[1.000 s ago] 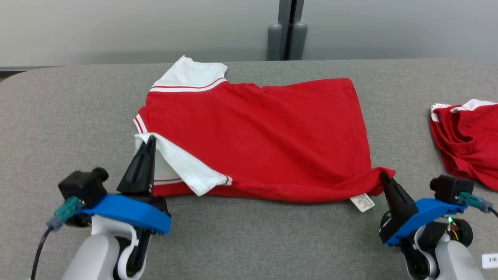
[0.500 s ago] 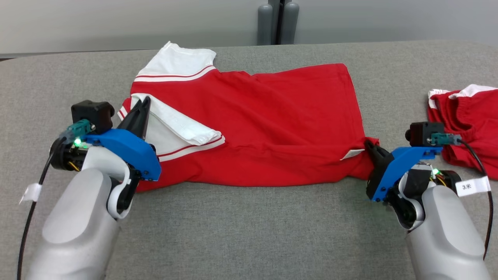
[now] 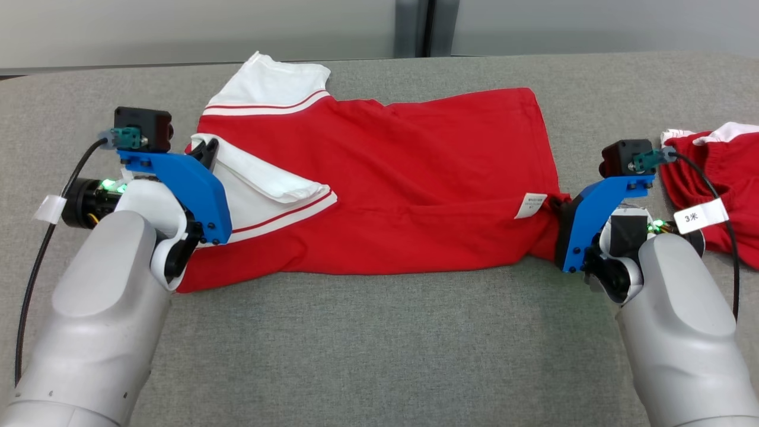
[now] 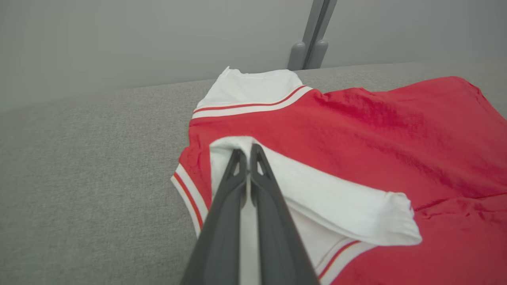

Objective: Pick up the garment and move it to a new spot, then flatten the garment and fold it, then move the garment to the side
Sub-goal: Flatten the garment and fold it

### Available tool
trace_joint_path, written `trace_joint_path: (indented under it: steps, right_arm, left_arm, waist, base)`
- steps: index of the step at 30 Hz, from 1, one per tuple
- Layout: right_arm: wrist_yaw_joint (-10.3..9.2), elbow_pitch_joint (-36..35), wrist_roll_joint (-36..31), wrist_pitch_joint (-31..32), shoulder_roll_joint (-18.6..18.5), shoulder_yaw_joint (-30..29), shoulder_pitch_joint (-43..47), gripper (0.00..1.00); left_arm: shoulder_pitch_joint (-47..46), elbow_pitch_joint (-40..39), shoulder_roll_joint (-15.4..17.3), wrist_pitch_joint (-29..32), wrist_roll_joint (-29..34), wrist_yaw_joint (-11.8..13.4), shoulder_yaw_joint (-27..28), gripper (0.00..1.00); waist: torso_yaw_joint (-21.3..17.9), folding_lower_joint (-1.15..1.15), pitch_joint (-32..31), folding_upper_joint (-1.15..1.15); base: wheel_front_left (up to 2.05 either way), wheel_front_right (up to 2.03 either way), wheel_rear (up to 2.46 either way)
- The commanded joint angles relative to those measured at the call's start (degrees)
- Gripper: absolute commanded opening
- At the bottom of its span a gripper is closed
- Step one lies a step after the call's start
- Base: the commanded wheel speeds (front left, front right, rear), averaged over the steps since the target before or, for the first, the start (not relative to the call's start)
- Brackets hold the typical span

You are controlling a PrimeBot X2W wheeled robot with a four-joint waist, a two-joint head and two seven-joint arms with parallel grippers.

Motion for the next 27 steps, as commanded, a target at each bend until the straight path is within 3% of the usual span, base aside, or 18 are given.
trace_joint_path:
  steps: [1,2,3,5,7,8,18,27]
  right_arm:
    - [0.02,0.63,-0.24,0.01,-0.38,-0.18,-1.53,0.47]
    - [0.02,1.39,-0.33,0.09,-0.31,-0.28,-2.05,0.55]
    - [0.01,2.22,-0.27,0.16,-0.28,-0.41,-2.70,0.95]
    - [0.01,3.50,-0.78,-0.10,-0.43,-0.38,-4.08,1.00]
    - [0.01,4.52,-1.17,-0.57,-0.41,-0.15,-5.23,1.00]
    - [0.02,4.90,-1.10,-0.91,-0.34,0.09,-5.62,1.00]
    - [0.01,4.06,2.73,-3.35,-2.39,4.59,-4.59,1.00]
    - [0.02,-6.34,7.79,-4.25,-7.16,12.26,3.42,1.00]
  left_arm:
    - [-1.33,0.57,-0.16,-0.03,0.19,-0.06,-0.11,0.00]
    - [-1.86,1.35,-0.37,0.02,0.47,-0.14,-0.51,0.00]
    - [-2.45,2.02,-0.67,-0.22,0.56,-0.22,-0.93,0.00]
    - [-3.58,3.50,-1.46,-1.06,0.39,-0.16,-1.02,0.00]
    - [-4.43,4.97,-1.86,-2.15,0.59,-0.02,-1.18,0.81]
    - [-4.65,5.65,-2.07,-2.69,0.60,-0.05,-1.23,1.00]
    - [-5.24,6.94,-1.31,-7.88,-1.29,-0.81,-1.96,1.00]
    - [2.07,3.19,3.14,0.03,-5.84,-0.79,-5.27,1.00]
  waist:
    - [0.11,0.00,0.13,-0.01]
    - [0.15,0.00,0.21,-0.01]
    - [0.16,0.00,0.27,-0.01]
    - [0.20,0.00,0.36,-0.01]
    - [0.19,0.00,0.37,-0.01]
    - [0.13,0.00,0.32,-0.01]
    - [0.24,0.00,-2.60,-0.01]
    - [0.62,0.00,-5.58,-0.01]
  base:
    - [0.00,0.00,0.00]
    - [0.00,0.00,0.00]
    - [0.00,0.00,0.00]
    - [0.00,0.00,0.00]
    - [0.00,0.00,0.00]
    - [0.00,0.00,0.00]
    - [0.00,0.00,0.00]
    - [0.00,0.00,0.00]
